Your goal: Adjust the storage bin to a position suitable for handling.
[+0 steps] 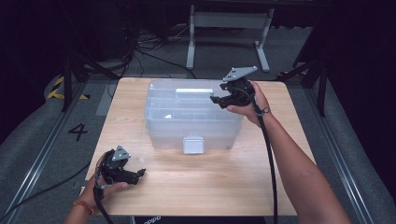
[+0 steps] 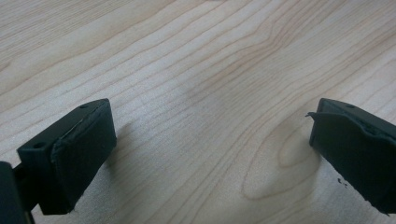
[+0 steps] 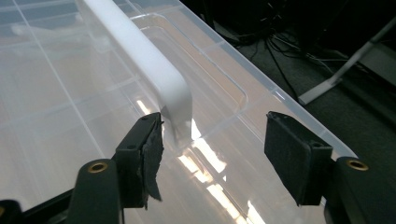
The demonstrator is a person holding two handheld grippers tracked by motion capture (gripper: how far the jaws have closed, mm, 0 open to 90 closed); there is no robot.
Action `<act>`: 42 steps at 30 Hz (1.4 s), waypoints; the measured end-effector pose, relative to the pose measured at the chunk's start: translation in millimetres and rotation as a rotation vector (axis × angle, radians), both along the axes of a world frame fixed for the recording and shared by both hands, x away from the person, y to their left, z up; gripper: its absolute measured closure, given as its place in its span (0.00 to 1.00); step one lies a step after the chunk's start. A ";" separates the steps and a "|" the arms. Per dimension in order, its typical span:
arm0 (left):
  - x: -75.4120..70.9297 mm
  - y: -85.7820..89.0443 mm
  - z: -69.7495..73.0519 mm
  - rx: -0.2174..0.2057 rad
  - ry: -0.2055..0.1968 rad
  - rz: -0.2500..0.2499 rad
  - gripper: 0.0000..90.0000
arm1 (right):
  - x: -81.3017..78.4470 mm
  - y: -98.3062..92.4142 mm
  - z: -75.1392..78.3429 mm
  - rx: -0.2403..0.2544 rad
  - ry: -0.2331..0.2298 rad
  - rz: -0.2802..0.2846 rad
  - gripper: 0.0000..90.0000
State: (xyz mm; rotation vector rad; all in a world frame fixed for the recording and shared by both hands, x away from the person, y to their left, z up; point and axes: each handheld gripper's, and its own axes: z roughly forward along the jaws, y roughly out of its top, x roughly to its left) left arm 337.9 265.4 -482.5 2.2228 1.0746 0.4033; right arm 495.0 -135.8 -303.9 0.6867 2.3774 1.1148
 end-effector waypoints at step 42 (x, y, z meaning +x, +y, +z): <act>16.5 -14.6 65.0 -0.097 -0.203 -0.074 0.74 | 16.4 28.1 22.7 -0.095 0.078 0.037 0.82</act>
